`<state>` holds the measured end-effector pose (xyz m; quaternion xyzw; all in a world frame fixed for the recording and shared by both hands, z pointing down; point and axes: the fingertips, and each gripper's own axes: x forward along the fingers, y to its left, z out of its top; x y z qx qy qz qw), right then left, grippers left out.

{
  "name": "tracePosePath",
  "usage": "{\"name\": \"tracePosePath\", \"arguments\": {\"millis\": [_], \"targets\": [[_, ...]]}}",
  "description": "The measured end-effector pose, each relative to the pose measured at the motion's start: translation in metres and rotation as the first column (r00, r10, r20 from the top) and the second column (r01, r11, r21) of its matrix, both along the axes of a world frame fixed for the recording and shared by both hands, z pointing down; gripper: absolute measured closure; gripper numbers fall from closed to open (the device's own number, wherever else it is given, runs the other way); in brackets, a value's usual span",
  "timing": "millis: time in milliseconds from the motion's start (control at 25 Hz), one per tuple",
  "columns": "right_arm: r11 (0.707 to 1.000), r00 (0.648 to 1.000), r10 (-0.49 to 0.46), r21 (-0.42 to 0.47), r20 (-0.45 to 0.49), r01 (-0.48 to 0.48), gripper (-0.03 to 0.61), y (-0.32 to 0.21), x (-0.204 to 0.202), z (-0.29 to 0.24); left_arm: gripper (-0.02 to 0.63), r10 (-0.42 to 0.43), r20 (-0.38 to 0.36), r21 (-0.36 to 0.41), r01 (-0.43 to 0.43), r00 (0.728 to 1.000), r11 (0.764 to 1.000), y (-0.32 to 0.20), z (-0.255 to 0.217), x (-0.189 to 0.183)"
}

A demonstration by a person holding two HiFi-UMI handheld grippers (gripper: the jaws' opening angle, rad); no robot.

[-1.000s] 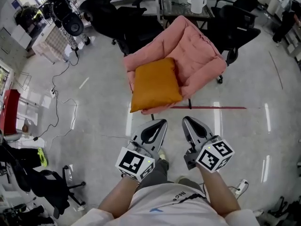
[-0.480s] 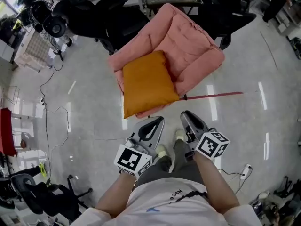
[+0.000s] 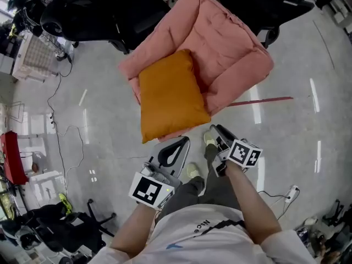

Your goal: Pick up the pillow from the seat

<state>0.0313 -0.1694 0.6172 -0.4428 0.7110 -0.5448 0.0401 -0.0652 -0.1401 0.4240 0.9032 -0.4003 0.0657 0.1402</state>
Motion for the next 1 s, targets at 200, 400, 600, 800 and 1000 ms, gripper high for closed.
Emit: {"name": "tracePosePath", "arguments": {"millis": [200, 400, 600, 800, 1000], "targets": [[0.991, 0.999, -0.034, -0.130, 0.030, 0.038, 0.395, -0.026, 0.002, 0.066, 0.603, -0.039, 0.014, -0.056, 0.040, 0.999, 0.998, -0.042, 0.024, 0.002], [0.976, 0.997, -0.059, -0.209, 0.048, 0.067, 0.354, -0.037, -0.007, 0.115, 0.603, -0.068, 0.039, -0.109, 0.072, 0.997, 0.991, -0.066, 0.050, -0.002], [0.967, 0.997, -0.031, -0.250, 0.064, 0.046, 0.345, -0.041, -0.017, 0.146, 0.603, -0.052, 0.047, -0.149, 0.058, 0.998, 0.987, -0.065, 0.071, -0.004], [0.961, 0.996, -0.024, -0.271, 0.088, 0.047, 0.345, -0.049, -0.028, 0.159, 0.603, -0.037, 0.053, -0.169, 0.046, 0.998, 0.985, -0.061, 0.086, -0.005], [0.963, 0.993, 0.000, -0.267, 0.119, 0.032, 0.447, -0.049, -0.033, 0.163, 0.603, -0.033, 0.058, -0.166, 0.042, 0.998, 0.985, -0.050, 0.092, -0.013]]}}
